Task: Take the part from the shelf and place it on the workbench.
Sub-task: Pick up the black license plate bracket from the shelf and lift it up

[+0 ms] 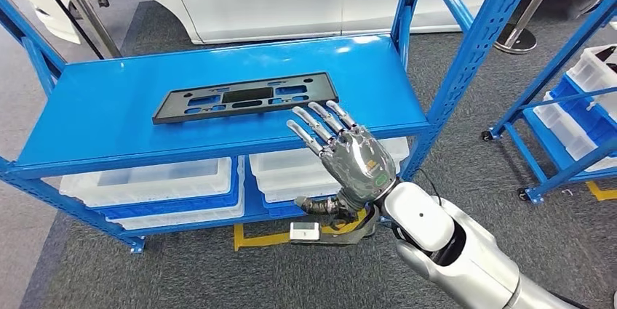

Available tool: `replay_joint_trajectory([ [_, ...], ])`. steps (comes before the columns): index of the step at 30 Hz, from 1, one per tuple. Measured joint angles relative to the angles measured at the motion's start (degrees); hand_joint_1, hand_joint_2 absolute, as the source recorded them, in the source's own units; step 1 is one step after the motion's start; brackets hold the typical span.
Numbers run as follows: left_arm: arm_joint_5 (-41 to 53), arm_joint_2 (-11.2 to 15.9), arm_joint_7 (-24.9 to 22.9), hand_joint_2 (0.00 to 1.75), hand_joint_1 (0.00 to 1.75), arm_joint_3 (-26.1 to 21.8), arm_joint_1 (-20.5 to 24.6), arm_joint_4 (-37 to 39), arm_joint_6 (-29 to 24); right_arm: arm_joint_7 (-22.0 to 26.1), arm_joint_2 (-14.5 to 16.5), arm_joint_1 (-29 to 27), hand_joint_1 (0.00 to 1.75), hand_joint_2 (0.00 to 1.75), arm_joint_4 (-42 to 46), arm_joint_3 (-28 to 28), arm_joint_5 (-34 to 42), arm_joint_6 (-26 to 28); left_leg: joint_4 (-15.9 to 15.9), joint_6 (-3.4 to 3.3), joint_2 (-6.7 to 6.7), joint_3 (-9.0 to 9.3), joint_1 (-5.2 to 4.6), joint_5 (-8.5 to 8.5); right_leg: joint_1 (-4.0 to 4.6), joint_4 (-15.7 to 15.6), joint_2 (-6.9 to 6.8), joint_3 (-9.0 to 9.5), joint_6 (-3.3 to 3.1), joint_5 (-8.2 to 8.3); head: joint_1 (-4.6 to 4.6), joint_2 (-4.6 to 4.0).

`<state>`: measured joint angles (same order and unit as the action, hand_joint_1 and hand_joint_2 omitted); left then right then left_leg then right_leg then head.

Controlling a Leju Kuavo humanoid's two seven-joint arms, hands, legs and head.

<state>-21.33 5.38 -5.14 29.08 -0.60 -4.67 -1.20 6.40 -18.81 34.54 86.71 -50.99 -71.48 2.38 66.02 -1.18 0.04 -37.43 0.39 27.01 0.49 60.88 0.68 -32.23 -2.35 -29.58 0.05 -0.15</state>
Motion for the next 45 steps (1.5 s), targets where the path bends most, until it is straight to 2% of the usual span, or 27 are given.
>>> replay_joint_trajectory([
  [1, 0.0, 0.0, 0.0, 0.0, 0.0, 0.1, 0.0, 0.2, 0.0, 0.0, -0.2, -0.1, 0.0, 0.0, 0.1, 0.0, 0.1, 0.0, -2.6, -0.75, -0.07, 0.94, -0.41, -1.39, 0.04, 0.0, 0.11, 0.22, 0.09, -0.27, -0.01, 0.0],
  [3, -0.1, 0.1, 0.1, 0.0, 0.0, 0.4, 0.1, 0.5, 0.1, 0.1, -0.5, -0.4, 0.0, 0.0, 0.3, 0.0, 0.2, 0.1, -4.9, -1.5, -0.12, 1.95, -0.95, -1.43, -0.18, -0.2, 0.17, 0.09, 0.56, -0.42, -0.03, 0.0],
  [6, 0.0, 0.0, 0.1, 0.0, 0.0, 0.8, 0.2, 0.5, 0.2, 0.2, -1.0, -0.7, 0.0, 0.0, 0.6, 0.3, 0.2, 0.2, -7.9, -1.37, 0.02, 3.62, -0.66, -1.14, -0.31, -0.3, 0.09, 0.25, 1.5, -0.75, -0.07, 0.0],
  [7, 0.0, 0.0, 0.1, 0.0, 0.0, 0.9, 0.2, 0.6, 0.3, 0.2, -1.2, -0.7, 0.0, 0.0, 0.7, 0.4, 0.2, 0.3, -8.7, -1.33, 0.11, 4.35, -0.36, -1.22, -0.27, 1.0, 0.04, -0.28, 1.8, -1.45, -0.04, 0.0],
  [8, -0.1, 0.0, 0.1, 0.0, 0.0, 1.0, 0.1, 0.6, 0.4, 0.2, -1.4, -0.7, 0.0, 0.0, 0.7, 0.4, 0.3, 0.4, -9.2, -1.29, 0.17, 5.0, -0.15, -1.19, -0.37, 3.6, -0.04, -1.62, 2.1, -2.53, -0.02, 0.0],
  [10, -0.2, -0.1, 0.2, 0.0, 0.0, 1.0, 0.1, 0.6, 0.5, 0.3, -1.8, -1.1, 0.0, 0.0, 0.7, 0.5, 0.4, 0.5, -9.4, -1.36, 0.13, 5.73, -0.06, -0.73, -0.83, 10.7, -0.13, -6.05, 2.68, -4.64, 0.01, 0.0],
  [11, -0.3, -0.1, 0.2, 0.0, 0.0, 1.1, 0.2, 0.6, 0.5, 0.4, -2.0, -1.3, 0.0, 0.0, 0.7, 0.5, 0.4, 0.6, -9.4, -1.3, 0.07, 6.07, -0.04, -0.4, -1.1, 13.1, -0.19, -7.98, 2.95, -4.69, 0.02, 0.0],
  [12, -0.4, -0.2, 0.2, 0.0, 0.0, 1.1, 0.2, 0.6, 0.5, 0.6, -2.2, -1.5, 0.0, 0.0, 0.7, 0.5, 0.5, 0.7, -9.3, -1.18, 0.01, 6.48, 0.0, -0.02, -1.32, 13.6, -0.27, -9.02, 3.17, -3.66, 0.02, 0.0],
  [14, -0.8, -0.3, 0.3, 0.0, 0.0, 1.4, 0.2, 0.6, 0.5, 0.8, -2.5, -1.6, 0.0, 0.0, 0.7, 0.6, 0.8, 0.7, -9.1, -0.74, -0.06, 7.6, 0.15, 0.96, -1.62, 8.5, -0.45, -7.85, 3.43, 1.26, 0.02, 0.0],
  [16, -1.2, -0.3, 0.4, 0.0, 0.0, 1.8, 0.2, 0.6, 0.5, 1.2, -2.6, -1.6, 0.0, 0.0, 0.7, 0.8, 1.1, 0.7, -8.8, -0.01, -0.08, 8.39, 0.14, 2.0, -1.55, 2.1, -0.58, -5.19, 3.28, 4.54, 0.01, 0.0],
  [17, -1.4, -0.3, 0.4, 0.0, 0.0, 2.0, 0.3, 0.7, 0.5, 1.4, -2.6, -1.6, 0.0, 0.0, 0.7, 0.9, 1.3, 0.6, -8.6, 0.36, -0.08, 8.52, 0.09, 2.35, -1.42, 0.3, -0.62, -4.4, 3.03, 4.89, 0.01, 0.0],
  [20, -2.2, -0.3, 0.6, 0.0, 0.0, 2.6, 0.6, 0.8, 0.5, 1.9, -2.7, -1.5, 0.0, 0.0, 0.8, 1.0, 2.1, 0.2, -8.7, 1.24, -0.01, 8.59, 0.16, 2.88, -1.12, -0.5, -0.52, -3.95, 1.94, 4.04, -0.02, 0.0],
  [22, -2.6, -0.3, 0.6, 0.0, 0.0, 2.9, 0.8, 0.8, 0.5, 2.1, -2.8, -1.4, 0.0, 0.0, 1.0, 1.1, 2.5, -0.1, -6.9, 1.73, 0.03, 8.03, 0.33, 4.15, -1.27, -1.2, -0.5, -3.17, 1.19, 3.82, -0.04, 0.0],
  [23, -2.7, -0.4, 0.6, 0.0, 0.0, 3.1, 0.8, 0.8, 0.5, 2.3, -2.8, -1.3, 0.0, 0.0, 1.1, 1.1, 2.7, -0.2, -4.2, 1.93, 0.02, 6.71, 0.39, 5.41, -1.35, -1.5, -0.54, -2.72, 0.84, 3.68, -0.06, 0.0],
  [25, -2.9, -0.4, 0.6, 0.0, 0.0, 3.5, 0.8, 0.8, 0.5, 2.4, -2.8, -1.2, 0.0, 0.0, 1.2, 1.2, 2.8, -0.3, 3.7, 2.21, 0.01, 2.14, 0.42, 8.07, -1.25, -1.6, -0.6, -2.16, 0.42, 3.23, -0.09, 0.0],
  [26, -2.9, -0.4, 0.6, 0.0, 0.0, 3.7, 0.8, 0.9, 0.5, 2.5, -2.8, -1.2, 0.0, 0.0, 1.2, 1.2, 2.9, -0.3, 6.9, 2.3, 0.02, -0.11, 0.42, 8.6, -1.2, -1.5, -0.61, -1.92, 0.33, 2.98, -0.08, 0.0],
  [27, -3.0, -0.4, 0.6, 0.0, 0.0, 3.8, 0.7, 0.9, 0.5, 2.5, -2.8, -1.2, 0.0, 0.0, 1.2, 1.2, 2.9, -0.3, 8.2, 2.32, 0.02, -1.48, 0.42, 8.0, -1.17, -1.5, -0.58, -1.59, 0.33, 2.7, -0.09, 0.0],
  [28, -3.0, -0.4, 0.6, 0.0, 0.0, 3.8, 0.7, 0.9, 0.5, 2.5, -2.8, -1.2, 0.0, 0.0, 1.2, 1.2, 2.9, -0.3, 7.2, 2.26, 0.02, -1.72, 0.42, 6.2, -1.16, -1.5, -0.51, -1.16, 0.37, 2.38, -0.09, 0.0],
  [30, -3.0, -0.4, 0.6, 0.0, 0.0, 3.9, 0.6, 1.0, 0.4, 2.5, -2.8, -1.2, 0.0, 0.0, 1.2, 1.2, 2.9, -0.3, 0.3, 1.89, 0.01, 0.51, 0.39, 0.89, -1.16, -1.5, -0.4, -0.06, 0.65, 1.61, -0.08, 0.0],
  [32, -3.0, -0.4, 0.6, 0.0, 0.0, 3.9, 0.6, 1.2, 0.4, 2.5, -2.8, -1.1, 0.0, 0.0, 1.3, 1.1, 2.9, -0.3, -5.7, 1.37, -0.02, 2.89, 0.12, -1.7, -1.01, -1.4, -0.35, 0.43, 1.16, 1.02, -0.07, 0.0],
  [34, -3.0, -0.4, 0.7, 0.0, 0.0, 3.9, 0.7, 1.2, 0.4, 2.6, -2.8, -1.1, 0.0, 0.0, 1.3, 1.1, 2.9, -0.3, -7.2, 0.97, -0.09, 3.43, -0.16, -1.27, -0.89, -1.5, -0.37, 0.28, 1.69, 0.92, -0.08, 0.0],
  [37, -3.0, -0.4, 0.7, 0.0, 0.0, 3.9, 0.7, 1.2, 0.4, 2.7, -2.8, -0.9, 0.0, 0.0, 1.3, 1.2, 2.9, -0.3, -8.2, 0.17, -0.06, 4.21, 0.31, -1.09, -0.83, -0.4, -0.43, -0.01, 2.6, -0.08, -0.06, 0.0],
  [39, -3.1, -0.4, 0.7, 0.0, 0.0, 3.9, 0.7, 1.3, 0.4, 2.8, -2.8, -0.8, 0.0, 0.0, 1.3, 1.2, 3.0, -0.4, -8.6, -0.46, 0.09, 4.84, 0.45, -0.91, -0.92, 5.0, -0.46, -2.75, 3.04, -2.54, -0.04, 0.0],
  [41, -3.3, -0.4, 0.6, 0.0, 0.0, 3.9, 0.7, 1.3, 0.4, 2.9, -2.8, -1.0, 0.0, 0.0, 1.3, 1.2, 3.4, -0.6, -8.5, -0.89, 0.13, 5.16, 0.37, -0.54, -1.06, 12.2, -0.48, -7.29, 3.31, -4.67, -0.04, 0.0],
  [42, -3.3, -0.4, 0.6, 0.0, 0.0, 3.9, 0.7, 1.3, 0.4, 2.9, -2.8, -1.0, 0.0, 0.0, 1.3, 1.2, 3.5, -0.8, -8.5, -0.96, 0.07, 5.4, 0.33, -0.33, -1.14, 14.1, -0.48, -8.82, 3.38, -4.45, -0.05, 0.0],
  [43, -3.4, -0.4, 0.6, 0.0, 0.0, 3.9, 0.7, 1.3, 0.4, 2.9, -2.8, -1.0, 0.0, 0.0, 1.3, 1.2, 3.6, -1.0, -8.5, -0.95, 0.0, 5.74, 0.3, -0.07, -1.19, 13.8, -0.49, -9.3, 3.36, -3.04, -0.05, 0.0],
  [45, -3.6, -0.5, 0.7, 0.0, 0.0, 3.9, 0.7, 1.3, 0.3, 3.0, -2.9, -0.8, 0.0, 0.0, 1.3, 1.2, 3.9, -1.3, -8.3, -0.71, -0.15, 6.59, 0.27, 0.62, -1.19, 7.5, -0.51, -7.25, 3.01, 1.97, -0.04, 0.0],
])
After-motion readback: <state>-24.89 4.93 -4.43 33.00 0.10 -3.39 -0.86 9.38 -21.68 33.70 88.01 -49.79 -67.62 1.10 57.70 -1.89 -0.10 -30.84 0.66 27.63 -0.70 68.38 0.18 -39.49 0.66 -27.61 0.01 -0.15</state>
